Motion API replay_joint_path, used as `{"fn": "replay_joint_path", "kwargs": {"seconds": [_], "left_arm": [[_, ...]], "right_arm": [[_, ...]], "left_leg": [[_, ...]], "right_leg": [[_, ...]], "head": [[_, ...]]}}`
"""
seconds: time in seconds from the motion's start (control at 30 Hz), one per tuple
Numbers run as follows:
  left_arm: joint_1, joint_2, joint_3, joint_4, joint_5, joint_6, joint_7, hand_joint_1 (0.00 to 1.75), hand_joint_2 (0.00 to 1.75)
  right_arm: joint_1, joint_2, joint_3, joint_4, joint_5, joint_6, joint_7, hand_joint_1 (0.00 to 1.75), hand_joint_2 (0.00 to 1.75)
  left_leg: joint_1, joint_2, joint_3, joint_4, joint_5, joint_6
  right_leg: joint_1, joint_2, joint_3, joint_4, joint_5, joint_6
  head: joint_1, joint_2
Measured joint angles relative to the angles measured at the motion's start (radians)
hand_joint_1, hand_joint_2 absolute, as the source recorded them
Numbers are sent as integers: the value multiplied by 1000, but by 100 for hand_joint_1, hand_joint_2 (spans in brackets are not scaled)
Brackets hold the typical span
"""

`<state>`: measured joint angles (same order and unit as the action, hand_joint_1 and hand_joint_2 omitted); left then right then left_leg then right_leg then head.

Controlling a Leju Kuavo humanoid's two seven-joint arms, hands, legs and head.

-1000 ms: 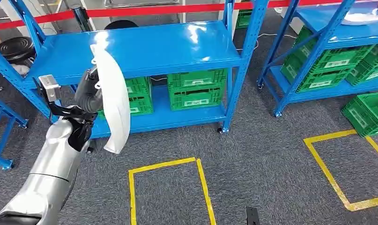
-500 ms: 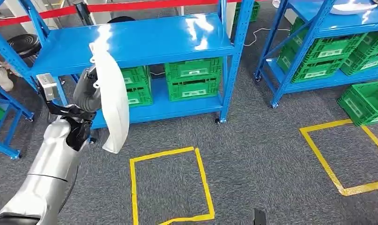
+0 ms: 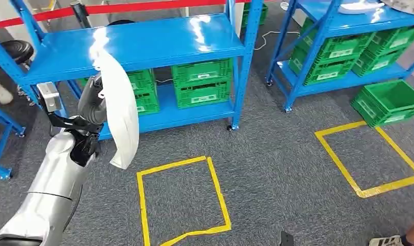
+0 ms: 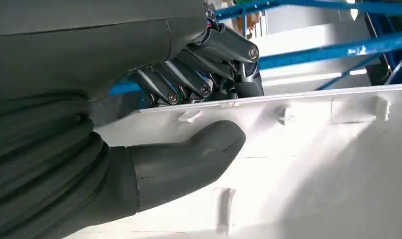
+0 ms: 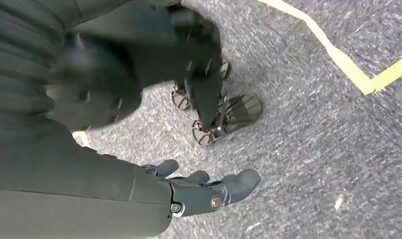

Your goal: Take the parts from the cabinet and place them on the table.

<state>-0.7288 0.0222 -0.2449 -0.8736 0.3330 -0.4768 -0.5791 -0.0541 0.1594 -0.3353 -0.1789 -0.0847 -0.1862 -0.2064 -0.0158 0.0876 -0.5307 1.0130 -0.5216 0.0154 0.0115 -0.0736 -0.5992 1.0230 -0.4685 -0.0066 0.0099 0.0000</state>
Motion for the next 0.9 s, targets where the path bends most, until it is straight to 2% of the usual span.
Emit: {"fn": "replay_joint_path", "kwargs": {"seconds": [0.1, 0.13, 0.17, 0.2, 0.23, 0.27, 0.3, 0.33, 0.37, 0.4, 0.43, 0.47, 0.5, 0.6, 0.63, 0.67, 0.7, 0.73, 0.77, 0.8, 0.83, 0.87, 0.9], "left_arm": [[2, 3, 0, -7, 1, 0, 0, 175, 175], [3, 6, 0, -13, 3, 0, 0, 175, 175], [3, 13, 1, -16, 5, 0, 0, 175, 175], [3, 14, 1, -19, 8, 0, 3, 175, 175], [6, 19, 1, -19, 11, 0, 8, 175, 175], [12, 21, 1, -19, 15, 0, 16, 175, 175], [18, 24, 1, -19, 20, 0, 25, 175, 175], [21, 25, 1, -19, 23, 0, 30, 175, 175], [21, 25, 1, -19, 22, 0, 34, 175, 175], [21, 27, 1, -21, 22, 0, 36, 175, 175], [20, 28, 1, -23, 22, 0, 37, 175, 175], [19, 31, 1, -26, 22, 0, 38, 175, 175], [19, 32, 1, -27, 22, 0, 39, 175, 175], [22, 32, 0, -37, 24, 0, 39, 175, 175], [21, 32, 0, -40, 25, 0, 39, 175, 175], [20, 31, 1, -42, 25, 0, 43, 175, 175], [20, 32, 1, -47, 25, 0, 43, 175, 175], [20, 34, 1, -50, 24, 1, 45, 175, 175], [23, 35, 1, -50, 23, 3, 46, 175, 175], [26, 38, 1, -50, 23, 7, 46, 175, 175], [31, 40, 2, -51, 23, 12, 46, 175, 175], [36, 42, 2, -54, 24, 14, 46, 175, 175], [38, 43, 2, -58, 25, 15, 46, 175, 175]], "right_arm": [[4, 2, 0, 0, 7, 3, -1, 0, 175], [4, 2, 0, 0, 9, 4, -3, 0, 175], [2, 3, 0, 0, 13, 5, -5, 0, 175], [1, 3, 0, 0, 14, 5, -5, 0, 175], [0, 3, 0, 0, 17, 6, -5, 0, 175], [-2, 3, 0, 0, 20, 7, -3, 0, 175], [-1, 4, 0, 0, 22, 7, -2, 0, 175], [0, 4, 0, 0, 23, 7, 1, 0, 175], [1, 4, 0, 0, 23, 7, 4, 0, 175], [1, 5, 0, 0, 24, 7, 6, 0, 175], [1, 5, 0, 0, 24, 6, 7, 0, 175], [0, 6, 0, 0, 23, 6, 10, 0, 175], [-3, 6, 0, 0, 22, 6, 13, 0, 175], [4, 7, 0, 0, 22, 7, 21, 0, 175], [7, 5, 0, 0, 21, 6, 21, 0, 175], [8, 6, 0, 0, 19, 6, 21, 0, 175], [7, 8, 0, 0, 18, 6, 23, 0, 175], [3, 8, 0, 0, 15, 5, 26, 0, 175], [1, 8, 0, 0, 16, 5, 27, 0, 175], [1, 9, 0, 0, 16, 4, 32, 0, 175], [2, 10, 0, 0, 17, 3, 37, 0, 175], [4, 10, 0, 0, 18, 3, 39, 0, 175], [5, 10, 0, 0, 19, 3, 39, 0, 175]], "left_leg": [[-1, 27, 1, -5, 3, -13], [1, 19, -5, 0, -6, -20], [6, -34, -14, 24, -25, -29], [9, -66, -37, 80, -62, -34], [11, -79, -71, 160, -102, -38], [13, -83, -110, 246, -136, -42], [15, -83, -142, 311, -152, -44], [17, -83, -146, 315, -139, -45], [20, -84, -128, 272, -103, -45], [22, -88, -91, 196, -56, -44], [24, -102, -47, 103, -9, -44], [30, -143, -14, 24, 11, -44], [31, -172, -4, 2, 1, -44], [22, -143, -12, 10, 6, -24], [33, -128, -14, 1, 14, -13], [33, -115, -14, -1, 18, -6], [33, -106, -17, -2, 22, 0], [31, -92, -21, -2, 23, 1], [28, -78, -22, -1, 23, 2], [27, -63, -23, 0, 23, 2], [27, -49, -23, 0, 23, 2], [26, -35, -23, 0, 22, 2], [25, -23, -23, 1, 22, 1]], "right_leg": [[0, 34, -11, -2, 7, -12], [-10, 43, -8, -11, 15, -22], [-12, 51, -10, -13, 19, -27], [-14, 59, -12, -13, 21, -30], [-14, 69, -14, -13, 23, -32], [-15, 83, -17, -13, 25, -33], [-16, 98, -20, -13, 28, -31], [-16, 111, -21, -12, 29, -29], [-17, 124, -21, -11, 31, -26], [-19, 137, -21, -9, 32, -24], [-20, 149, -21, -7, 33, -22], [-22, 161, -24, -4, 34, -17], [-19, 175, -33, 2, 37, -8], [-26, 206, -51, -9, 57, 19], [-24, 218, -55, -9, 61, 25], [-19, 173, -63, 5, 44, 27], [-16, 127, -85, 52, 9, 32], [-18, 97, -123, 138, -38, 38], [-19, 85, -159, 223, -76, 41], [-20, 80, -186, 291, -101, 42], [-20, 78, -192, 317, -102, 43], [-20, 77, -172, 285, -81, 41], [-19, 74, -127, 211, -45, 37]], "head": [[1, 0], [1, 0], [-2, 0], [-2, 0], [-2, 0], [-2, 0], [-2, 0], [-2, 0], [-2, 0], [-2, 0], [-2, 0], [-2, 0], [-2, 0], [-1, 0], [-3, 0], [1, 0], [16, 0], [18, 0], [19, 0], [19, 0], [20, 0], [19, 0], [19, 0]]}}
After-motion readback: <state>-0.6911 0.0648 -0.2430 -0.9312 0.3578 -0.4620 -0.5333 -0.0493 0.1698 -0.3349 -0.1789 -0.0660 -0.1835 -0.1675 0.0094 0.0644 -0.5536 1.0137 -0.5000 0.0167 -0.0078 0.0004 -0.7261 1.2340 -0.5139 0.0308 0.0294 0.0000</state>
